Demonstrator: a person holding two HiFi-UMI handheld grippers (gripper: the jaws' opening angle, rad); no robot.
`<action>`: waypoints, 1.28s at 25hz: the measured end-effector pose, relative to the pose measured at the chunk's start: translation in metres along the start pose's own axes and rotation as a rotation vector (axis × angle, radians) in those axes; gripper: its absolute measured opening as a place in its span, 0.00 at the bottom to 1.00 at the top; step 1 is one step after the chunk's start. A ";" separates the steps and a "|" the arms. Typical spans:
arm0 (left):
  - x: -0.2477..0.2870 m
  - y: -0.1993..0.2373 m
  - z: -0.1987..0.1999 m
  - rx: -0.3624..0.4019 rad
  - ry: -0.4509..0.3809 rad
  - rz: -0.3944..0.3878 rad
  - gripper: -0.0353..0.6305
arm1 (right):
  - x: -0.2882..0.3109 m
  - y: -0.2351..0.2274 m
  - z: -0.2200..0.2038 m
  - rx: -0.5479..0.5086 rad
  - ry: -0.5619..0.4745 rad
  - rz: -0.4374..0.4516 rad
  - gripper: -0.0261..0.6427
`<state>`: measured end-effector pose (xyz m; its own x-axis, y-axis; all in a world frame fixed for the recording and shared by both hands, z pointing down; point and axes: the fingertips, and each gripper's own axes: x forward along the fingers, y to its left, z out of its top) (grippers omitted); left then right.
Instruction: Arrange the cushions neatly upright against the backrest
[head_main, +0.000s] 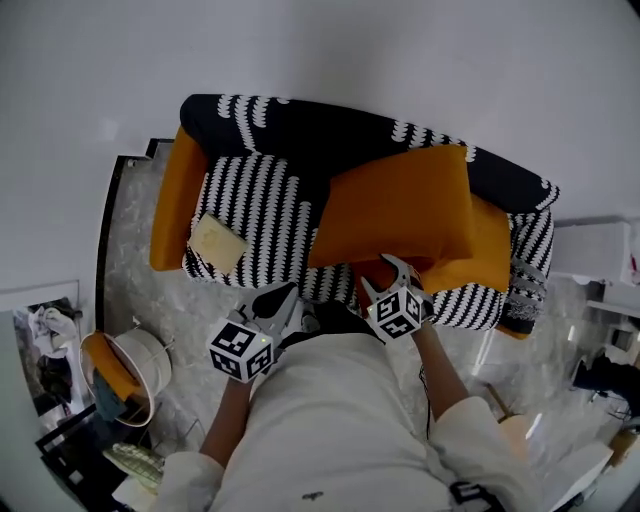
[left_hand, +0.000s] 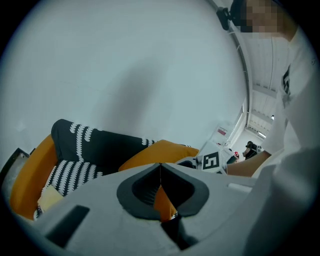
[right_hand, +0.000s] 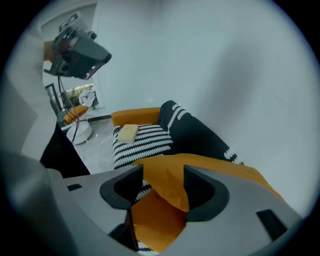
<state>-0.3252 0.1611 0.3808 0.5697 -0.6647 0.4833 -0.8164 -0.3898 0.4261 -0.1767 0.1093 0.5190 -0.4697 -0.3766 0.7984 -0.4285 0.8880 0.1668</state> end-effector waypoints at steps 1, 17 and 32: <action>0.003 0.000 0.001 -0.003 0.003 0.002 0.07 | 0.006 -0.002 -0.003 -0.051 0.005 -0.001 0.37; 0.026 0.012 0.017 -0.049 0.003 0.097 0.07 | 0.079 -0.035 -0.084 -0.533 0.182 0.001 0.52; 0.049 0.021 0.044 -0.007 0.033 0.043 0.07 | 0.106 -0.075 -0.068 -0.655 0.231 -0.232 0.42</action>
<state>-0.3190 0.0927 0.3798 0.5368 -0.6595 0.5262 -0.8396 -0.3566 0.4097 -0.1418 0.0208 0.6301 -0.2169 -0.5730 0.7903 0.0866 0.7951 0.6002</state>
